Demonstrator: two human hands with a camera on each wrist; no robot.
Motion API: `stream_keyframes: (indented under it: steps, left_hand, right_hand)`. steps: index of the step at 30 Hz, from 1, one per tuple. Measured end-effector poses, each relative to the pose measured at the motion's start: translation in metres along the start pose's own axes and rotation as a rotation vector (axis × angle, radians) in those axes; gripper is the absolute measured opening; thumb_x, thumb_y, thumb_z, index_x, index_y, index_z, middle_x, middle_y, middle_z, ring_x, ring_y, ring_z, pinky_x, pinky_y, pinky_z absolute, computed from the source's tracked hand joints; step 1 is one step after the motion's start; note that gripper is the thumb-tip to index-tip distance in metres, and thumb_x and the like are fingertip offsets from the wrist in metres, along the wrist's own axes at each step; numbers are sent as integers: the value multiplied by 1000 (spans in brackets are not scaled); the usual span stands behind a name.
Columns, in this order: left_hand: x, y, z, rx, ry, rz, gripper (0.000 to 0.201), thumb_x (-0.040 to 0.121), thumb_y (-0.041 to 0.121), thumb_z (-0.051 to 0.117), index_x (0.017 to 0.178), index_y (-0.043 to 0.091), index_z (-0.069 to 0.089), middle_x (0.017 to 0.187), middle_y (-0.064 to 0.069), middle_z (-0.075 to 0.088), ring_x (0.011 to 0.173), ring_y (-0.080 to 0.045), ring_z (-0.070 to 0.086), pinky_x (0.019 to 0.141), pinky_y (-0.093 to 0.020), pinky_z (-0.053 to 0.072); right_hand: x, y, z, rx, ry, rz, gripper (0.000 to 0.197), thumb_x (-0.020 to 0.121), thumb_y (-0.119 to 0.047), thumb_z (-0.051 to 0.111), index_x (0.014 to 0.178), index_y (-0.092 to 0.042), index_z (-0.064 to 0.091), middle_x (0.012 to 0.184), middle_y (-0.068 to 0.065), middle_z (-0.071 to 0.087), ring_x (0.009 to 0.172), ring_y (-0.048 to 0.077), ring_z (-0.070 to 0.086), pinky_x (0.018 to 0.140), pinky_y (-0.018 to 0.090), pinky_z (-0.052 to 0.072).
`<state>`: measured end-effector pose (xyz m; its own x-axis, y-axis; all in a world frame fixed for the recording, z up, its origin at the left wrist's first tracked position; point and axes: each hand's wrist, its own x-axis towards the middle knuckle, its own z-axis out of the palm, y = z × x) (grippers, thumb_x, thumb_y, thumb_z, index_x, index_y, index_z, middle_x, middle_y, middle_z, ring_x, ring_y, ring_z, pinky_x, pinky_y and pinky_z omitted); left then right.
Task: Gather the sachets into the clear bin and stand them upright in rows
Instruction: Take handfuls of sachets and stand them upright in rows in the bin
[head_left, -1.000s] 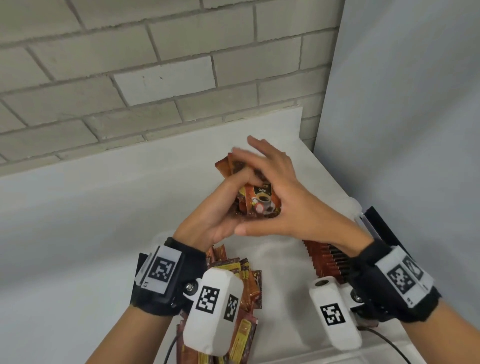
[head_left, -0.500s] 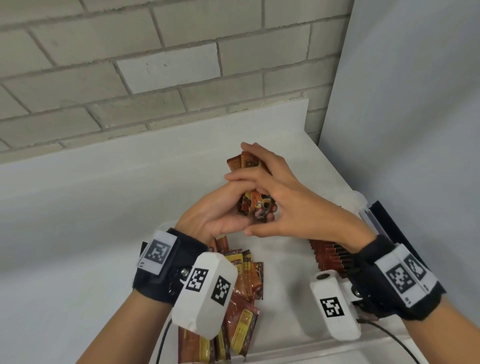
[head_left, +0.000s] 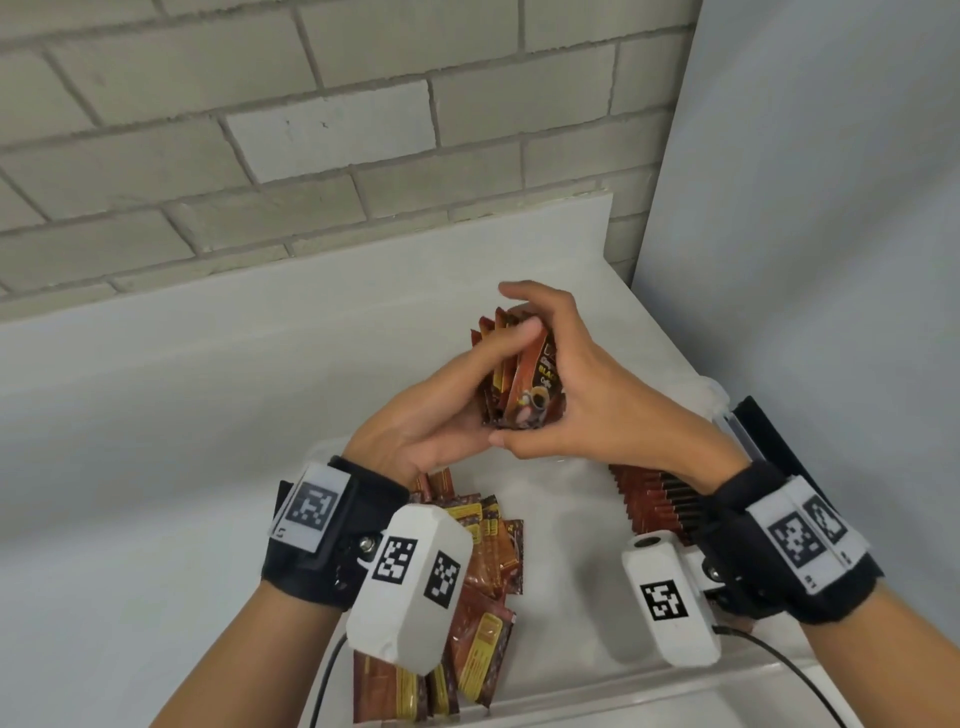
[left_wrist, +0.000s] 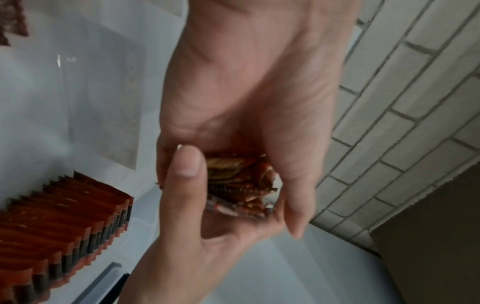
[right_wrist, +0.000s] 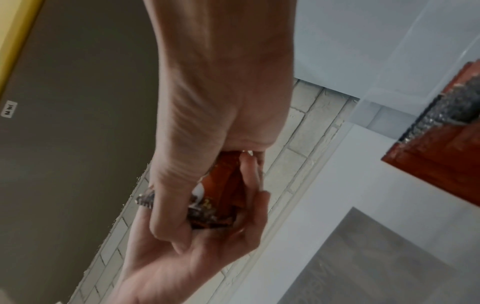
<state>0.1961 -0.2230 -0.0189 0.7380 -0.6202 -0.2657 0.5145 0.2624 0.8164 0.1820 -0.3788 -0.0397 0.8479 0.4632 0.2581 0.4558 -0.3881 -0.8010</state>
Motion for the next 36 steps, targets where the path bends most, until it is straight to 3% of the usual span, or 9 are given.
stream_keyframes:
  steps: [2, 5, 11, 18, 22, 26, 29, 31, 36]
  left_hand:
    - [1, 1, 0, -10, 12, 1, 28, 76, 41, 66, 86, 17, 74, 86, -5, 70, 82, -16, 69, 68, -27, 57]
    - [0, 0, 1, 66, 18, 2, 32, 77, 41, 60, 94, 14, 69, 87, -6, 70, 81, -16, 69, 66, -25, 56]
    - [1, -4, -5, 152, -49, 23, 72, 57, 51, 76, 112, 9, 54, 91, -5, 73, 90, -18, 71, 70, -25, 56]
    - [3, -3, -2, 43, 29, -95, 80, 63, 74, 52, 106, 8, 64, 97, -11, 68, 99, -24, 67, 86, -36, 55]
    - [3, -5, 0, 96, 26, -88, 49, 75, 50, 59, 104, 12, 63, 96, -7, 69, 95, -16, 68, 88, -32, 53]
    - [5, -6, -4, 155, 13, -34, 14, 82, 17, 67, 94, 11, 65, 83, -6, 69, 82, -15, 69, 72, -27, 57]
    - [6, -6, -8, 127, 33, 9, 15, 74, 6, 63, 90, 9, 64, 76, -7, 67, 73, -16, 67, 64, -28, 56]
    - [7, -7, -10, 104, 35, 35, 22, 73, 0, 61, 95, 4, 64, 85, -13, 69, 80, -22, 69, 69, -35, 57]
    - [6, -8, -9, 75, 40, 54, 36, 72, -4, 62, 107, 4, 63, 102, -17, 70, 92, -31, 70, 74, -46, 58]
  right_hand:
    - [0, -1, 0, 55, -25, 1, 103, 71, -26, 80, 139, -53, 8, 136, -4, 32, 126, 16, 45, 97, 32, 50]
    - [0, -3, -1, 21, -39, -59, 98, 75, -20, 76, 141, -51, 11, 134, -11, 32, 125, 14, 45, 100, 35, 47]
    - [2, 0, -2, -54, -58, -145, 77, 74, -14, 75, 139, -20, 34, 134, 4, 37, 129, 12, 38, 105, 21, 37]
    - [1, -1, 2, -110, -96, -5, 82, 75, -31, 80, 138, -30, 27, 125, -8, 43, 116, 3, 46, 93, 18, 42]
    - [2, 0, 1, -105, -29, 9, 87, 74, -28, 79, 143, -28, 26, 130, -11, 41, 120, 1, 43, 98, 18, 39]
    - [2, 4, 1, -97, -1, 47, 98, 69, -41, 77, 145, -41, 16, 132, -7, 40, 122, 9, 44, 101, 34, 44]
    - [2, 1, -2, -112, -2, 61, 106, 62, -59, 79, 144, -43, 13, 135, -3, 39, 125, 11, 43, 104, 32, 42]
    - [3, -3, -9, -82, 5, 93, 107, 59, -62, 76, 146, -37, 18, 135, -5, 40, 124, 8, 43, 102, 25, 42]
    - [3, -18, -41, -156, 147, 177, 60, 78, -58, 53, 127, -24, 57, 120, -8, 61, 107, 1, 58, 92, 18, 48]
